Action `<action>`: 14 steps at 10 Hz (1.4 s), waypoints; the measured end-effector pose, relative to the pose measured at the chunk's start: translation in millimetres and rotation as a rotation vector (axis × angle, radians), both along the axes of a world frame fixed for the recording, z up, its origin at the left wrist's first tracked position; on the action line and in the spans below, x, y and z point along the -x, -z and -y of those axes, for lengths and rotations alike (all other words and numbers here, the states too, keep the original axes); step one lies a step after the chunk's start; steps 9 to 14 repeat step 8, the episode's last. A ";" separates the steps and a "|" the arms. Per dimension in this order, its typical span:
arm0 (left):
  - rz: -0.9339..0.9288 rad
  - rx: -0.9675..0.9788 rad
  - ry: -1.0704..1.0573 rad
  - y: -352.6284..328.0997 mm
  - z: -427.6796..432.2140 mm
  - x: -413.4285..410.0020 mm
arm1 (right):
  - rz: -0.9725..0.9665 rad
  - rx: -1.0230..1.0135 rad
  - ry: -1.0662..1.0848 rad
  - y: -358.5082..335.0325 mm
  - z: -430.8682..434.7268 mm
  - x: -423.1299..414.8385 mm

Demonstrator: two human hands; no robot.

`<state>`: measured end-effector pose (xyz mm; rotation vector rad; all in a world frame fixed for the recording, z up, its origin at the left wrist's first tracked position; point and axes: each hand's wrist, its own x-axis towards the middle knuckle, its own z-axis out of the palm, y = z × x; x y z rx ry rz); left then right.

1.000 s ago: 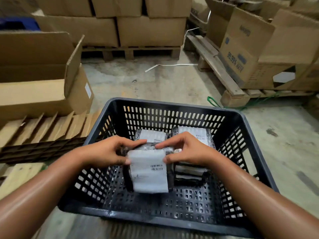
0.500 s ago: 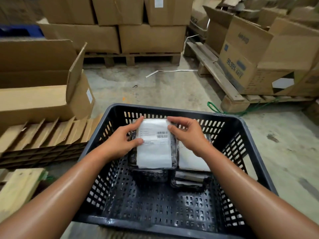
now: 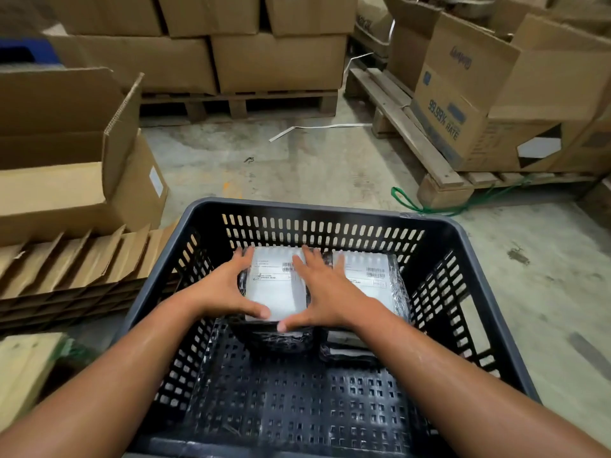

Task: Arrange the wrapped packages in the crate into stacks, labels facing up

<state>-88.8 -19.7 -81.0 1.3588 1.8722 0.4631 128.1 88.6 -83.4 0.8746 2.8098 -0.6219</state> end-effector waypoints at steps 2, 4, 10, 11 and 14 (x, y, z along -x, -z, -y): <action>-0.125 0.135 0.128 7.0 -4.6 2.0 | 0.045 -0.079 0.002 15.0 -1.9 -5.2; -0.114 0.100 0.132 13.8 -10.3 8.2 | -0.060 -0.019 0.092 18.9 -7.2 -2.0; -0.123 0.139 0.134 6.5 -12.4 8.7 | -0.235 0.133 0.143 6.4 -14.5 -6.3; -0.123 0.139 0.134 6.5 -12.4 8.7 | -0.235 0.133 0.143 6.4 -14.5 -6.3; -0.123 0.139 0.134 6.5 -12.4 8.7 | -0.235 0.133 0.143 6.4 -14.5 -6.3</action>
